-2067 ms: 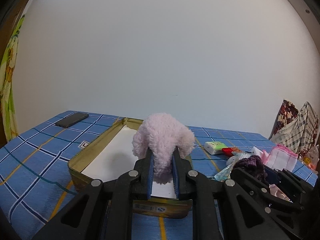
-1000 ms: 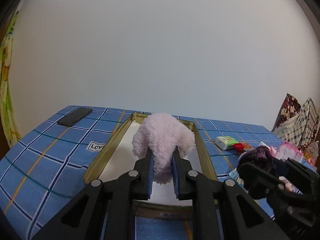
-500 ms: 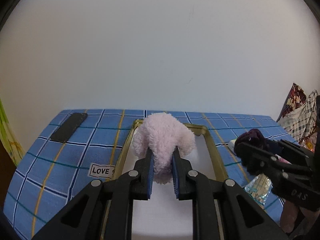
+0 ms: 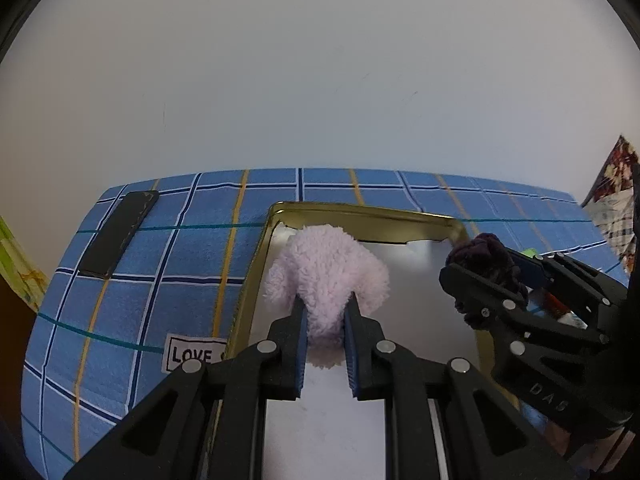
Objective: Organize soft objects
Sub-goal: 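Lower both held scrunchies over the white lining of the tin tray, then open both tools to drop the scrunchies into the tray, then withdraw both open tools from the tray toward the remaining items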
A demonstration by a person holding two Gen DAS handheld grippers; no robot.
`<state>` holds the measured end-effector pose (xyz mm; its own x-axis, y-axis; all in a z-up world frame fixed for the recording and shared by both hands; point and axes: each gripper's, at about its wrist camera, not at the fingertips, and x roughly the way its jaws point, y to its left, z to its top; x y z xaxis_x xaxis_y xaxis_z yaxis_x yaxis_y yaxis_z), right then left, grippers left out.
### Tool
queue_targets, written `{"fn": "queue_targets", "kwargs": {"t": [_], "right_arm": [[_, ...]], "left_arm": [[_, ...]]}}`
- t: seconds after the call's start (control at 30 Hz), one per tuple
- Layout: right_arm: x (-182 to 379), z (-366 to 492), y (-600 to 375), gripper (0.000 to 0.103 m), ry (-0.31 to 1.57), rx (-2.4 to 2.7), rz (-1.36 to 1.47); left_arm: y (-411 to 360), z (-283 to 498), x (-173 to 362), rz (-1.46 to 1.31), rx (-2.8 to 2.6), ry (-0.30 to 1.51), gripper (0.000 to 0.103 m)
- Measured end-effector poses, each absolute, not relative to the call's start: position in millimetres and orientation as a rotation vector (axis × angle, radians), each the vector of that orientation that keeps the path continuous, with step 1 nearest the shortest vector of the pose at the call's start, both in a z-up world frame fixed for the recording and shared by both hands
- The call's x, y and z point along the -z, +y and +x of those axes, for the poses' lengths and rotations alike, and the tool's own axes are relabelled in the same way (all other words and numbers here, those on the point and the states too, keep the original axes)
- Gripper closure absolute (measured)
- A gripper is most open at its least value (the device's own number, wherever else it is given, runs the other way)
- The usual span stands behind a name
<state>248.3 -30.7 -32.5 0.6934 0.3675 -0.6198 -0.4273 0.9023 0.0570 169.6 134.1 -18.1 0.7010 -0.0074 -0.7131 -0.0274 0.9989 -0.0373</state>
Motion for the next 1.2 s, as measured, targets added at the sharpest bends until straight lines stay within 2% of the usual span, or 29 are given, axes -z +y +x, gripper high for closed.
{"fn": "queue_targets", "kwargs": {"t": [0.13,0.17,0.2,0.23,0.27,0.3,0.5,0.63,0.8,1.07,1.2], "right_arm": [[45,260,-24,0.057,0.707,-0.439,-0.118],[48,264,-23,0.056,0.724,-0.451,-0.114],[51,265,-23,0.051,0.729,-0.434,-0.120],[51,266,-23,0.046,0.723,-0.422,-0.123],[50,264,-26,0.033,0.709,-0.426,-0.110],[49,262,-27,0.029,0.700,-0.431,-0.097],[34,242,-62,0.024,0.684,-0.449,0.014],[19,212,-91,0.022,0.650,-0.458,0.048],[13,144,-150,0.009,0.558,-0.429,0.083],[23,35,-211,0.005,0.416,-0.197,0.106],[31,5,-233,0.003,0.402,-0.095,0.077]], "left_arm": [[136,178,23,-0.038,-0.027,0.811,0.085],[136,179,23,-0.031,-0.034,0.807,0.081],[134,181,23,-0.021,-0.037,0.810,0.071],[133,180,24,-0.005,-0.059,0.813,0.066],[133,179,23,0.006,-0.091,0.809,0.058],[133,175,21,0.008,-0.097,0.799,0.053],[144,152,8,-0.064,-0.077,0.706,0.032],[139,112,5,-0.126,-0.083,0.614,0.031],[110,56,14,-0.145,-0.075,0.514,0.027],[51,7,33,-0.085,-0.016,0.429,0.025],[21,-4,37,-0.046,0.020,0.393,0.024]]}}
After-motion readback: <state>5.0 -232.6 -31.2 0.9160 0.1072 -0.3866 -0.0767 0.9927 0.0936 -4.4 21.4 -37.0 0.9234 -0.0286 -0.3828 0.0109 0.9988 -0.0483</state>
